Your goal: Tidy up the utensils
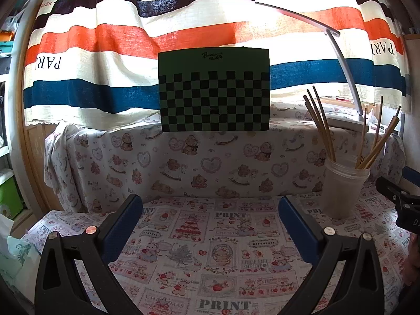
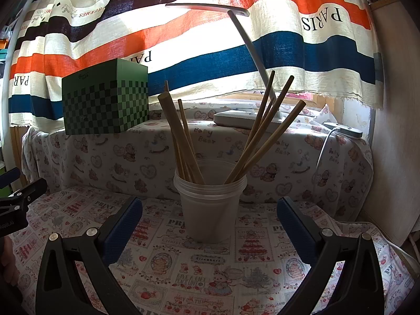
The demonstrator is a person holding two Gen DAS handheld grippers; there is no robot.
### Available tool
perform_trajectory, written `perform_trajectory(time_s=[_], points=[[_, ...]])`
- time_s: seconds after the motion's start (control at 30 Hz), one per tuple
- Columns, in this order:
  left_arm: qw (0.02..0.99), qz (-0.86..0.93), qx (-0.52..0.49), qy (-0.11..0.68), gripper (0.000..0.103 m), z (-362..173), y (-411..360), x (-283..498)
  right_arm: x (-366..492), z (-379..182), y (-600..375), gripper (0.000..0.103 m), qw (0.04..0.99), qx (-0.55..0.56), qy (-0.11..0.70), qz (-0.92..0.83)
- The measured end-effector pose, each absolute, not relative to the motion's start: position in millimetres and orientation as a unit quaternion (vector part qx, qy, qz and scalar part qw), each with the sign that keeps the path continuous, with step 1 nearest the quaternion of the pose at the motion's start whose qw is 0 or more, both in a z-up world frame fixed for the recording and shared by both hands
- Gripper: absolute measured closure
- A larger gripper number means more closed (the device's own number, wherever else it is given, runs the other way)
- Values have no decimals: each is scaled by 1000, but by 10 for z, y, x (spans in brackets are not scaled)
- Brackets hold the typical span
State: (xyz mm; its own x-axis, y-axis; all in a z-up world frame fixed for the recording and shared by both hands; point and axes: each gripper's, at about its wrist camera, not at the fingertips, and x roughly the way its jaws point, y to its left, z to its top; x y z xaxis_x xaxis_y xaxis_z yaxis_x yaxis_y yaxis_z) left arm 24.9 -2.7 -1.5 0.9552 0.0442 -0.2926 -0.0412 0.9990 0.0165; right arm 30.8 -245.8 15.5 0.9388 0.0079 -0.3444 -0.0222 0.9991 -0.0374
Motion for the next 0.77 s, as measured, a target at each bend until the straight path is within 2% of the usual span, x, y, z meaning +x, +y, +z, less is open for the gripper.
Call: perform_trajectory(time_s=[0.77], points=[[988,16,0,151,0,-27,-25,262,296,156,-2485,0,985,-12,172,-9]])
